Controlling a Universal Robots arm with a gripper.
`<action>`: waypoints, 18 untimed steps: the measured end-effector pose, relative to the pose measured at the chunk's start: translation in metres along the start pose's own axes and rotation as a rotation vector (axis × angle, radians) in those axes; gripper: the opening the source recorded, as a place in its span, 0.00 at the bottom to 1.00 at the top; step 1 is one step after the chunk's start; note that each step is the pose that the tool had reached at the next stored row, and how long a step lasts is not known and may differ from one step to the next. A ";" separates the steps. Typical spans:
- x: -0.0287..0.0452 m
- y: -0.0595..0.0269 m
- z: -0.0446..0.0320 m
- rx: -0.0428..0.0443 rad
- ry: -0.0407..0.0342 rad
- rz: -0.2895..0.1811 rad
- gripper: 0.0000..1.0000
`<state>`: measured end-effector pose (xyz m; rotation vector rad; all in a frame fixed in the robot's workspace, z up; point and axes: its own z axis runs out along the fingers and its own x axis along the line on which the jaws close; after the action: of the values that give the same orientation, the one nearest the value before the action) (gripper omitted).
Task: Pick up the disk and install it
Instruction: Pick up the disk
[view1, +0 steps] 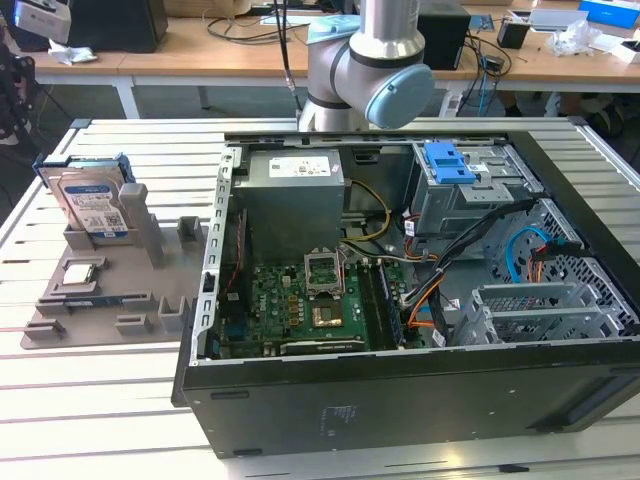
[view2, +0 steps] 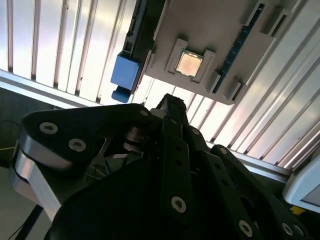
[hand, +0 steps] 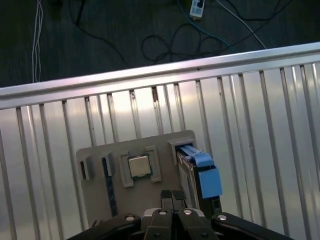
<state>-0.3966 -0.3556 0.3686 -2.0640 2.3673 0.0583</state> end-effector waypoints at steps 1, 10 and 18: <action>0.0000 0.0000 0.0000 -0.0002 0.0003 -0.010 0.11; 0.0000 0.0000 0.0000 -0.0034 0.0039 -0.139 0.11; 0.0000 0.0000 0.0000 -0.0059 0.0067 -0.240 0.11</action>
<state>-0.3966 -0.3556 0.3686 -2.3366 2.1054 0.0580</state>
